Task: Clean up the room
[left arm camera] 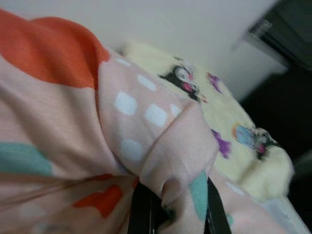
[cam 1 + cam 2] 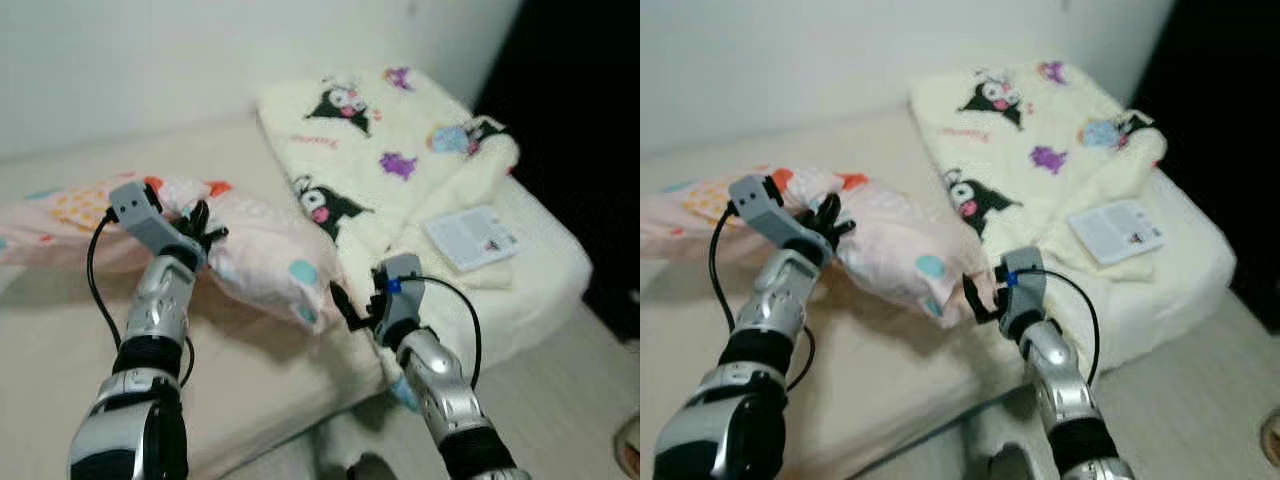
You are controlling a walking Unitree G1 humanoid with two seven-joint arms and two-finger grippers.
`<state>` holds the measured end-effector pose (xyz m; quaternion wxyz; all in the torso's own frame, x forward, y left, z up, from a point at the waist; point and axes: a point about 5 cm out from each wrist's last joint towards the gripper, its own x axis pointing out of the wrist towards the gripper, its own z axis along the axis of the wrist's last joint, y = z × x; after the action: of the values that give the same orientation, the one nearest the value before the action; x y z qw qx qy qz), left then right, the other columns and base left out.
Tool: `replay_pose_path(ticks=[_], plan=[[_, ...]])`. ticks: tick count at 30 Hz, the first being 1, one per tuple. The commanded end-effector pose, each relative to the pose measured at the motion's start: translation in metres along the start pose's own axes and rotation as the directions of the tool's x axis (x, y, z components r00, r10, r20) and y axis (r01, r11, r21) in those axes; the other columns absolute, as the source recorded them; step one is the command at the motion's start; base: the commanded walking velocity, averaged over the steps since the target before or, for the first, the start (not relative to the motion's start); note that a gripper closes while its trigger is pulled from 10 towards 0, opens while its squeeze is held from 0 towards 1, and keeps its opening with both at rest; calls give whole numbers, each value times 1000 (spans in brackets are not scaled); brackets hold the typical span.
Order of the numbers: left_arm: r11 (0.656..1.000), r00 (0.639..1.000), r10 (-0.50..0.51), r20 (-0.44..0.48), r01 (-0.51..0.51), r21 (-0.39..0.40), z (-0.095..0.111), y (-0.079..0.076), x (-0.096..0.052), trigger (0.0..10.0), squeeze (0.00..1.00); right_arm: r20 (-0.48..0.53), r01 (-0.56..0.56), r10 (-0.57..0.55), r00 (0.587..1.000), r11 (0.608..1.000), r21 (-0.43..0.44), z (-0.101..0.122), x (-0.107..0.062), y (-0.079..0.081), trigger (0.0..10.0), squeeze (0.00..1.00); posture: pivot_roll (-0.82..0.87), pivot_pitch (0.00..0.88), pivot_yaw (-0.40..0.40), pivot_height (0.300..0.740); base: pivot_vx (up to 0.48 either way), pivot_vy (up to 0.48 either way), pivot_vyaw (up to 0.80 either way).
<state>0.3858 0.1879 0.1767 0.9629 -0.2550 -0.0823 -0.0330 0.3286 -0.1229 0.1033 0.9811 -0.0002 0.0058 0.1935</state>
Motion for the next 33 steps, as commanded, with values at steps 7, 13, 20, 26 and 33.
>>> replay_pose_path(ticks=[7, 13, 20, 26, 33], plan=[[1000, 998, -24, 58, 24, 1, 9, -8, -2, 10000, 0, 1, -15, 15, 1000, 1000, 19, -5, 0, 3, 10000, 0, -156, 108, -12, 721, -129, 0, 0], [1000, 998, -13, 54, 13, -1, 7, -7, -3, 10000, 0, 2, -19, 19, 1000, 1000, 16, -5, 0, 2, 10000, 0, -157, 109, -14, 740, 0, 0, 0], [1000, 999, -8, 41, 7, 12, 5, -7, -5, 10000, 0, -2, -16, 16, 1000, 999, 30, -7, 0, 3, 10000, 0, -157, 111, -12, 740, 0, 0, 0], [998, 999, -13, 37, 11, 62, 4, -7, -5, 10000, 0, 17, -29, 29, 999, 999, 16, -6, -1, 5, 10000, 0, -156, 112, -11, 740, 0, 0, 0], [983, 999, -42, 8, 40, 181, 1, -11, -5, 10000, 0, 41, -99, 99, 994, 995, -4, -5, -4, 12, 10000, 0, -154, 104, -13, 740, 0, 0, 562]])
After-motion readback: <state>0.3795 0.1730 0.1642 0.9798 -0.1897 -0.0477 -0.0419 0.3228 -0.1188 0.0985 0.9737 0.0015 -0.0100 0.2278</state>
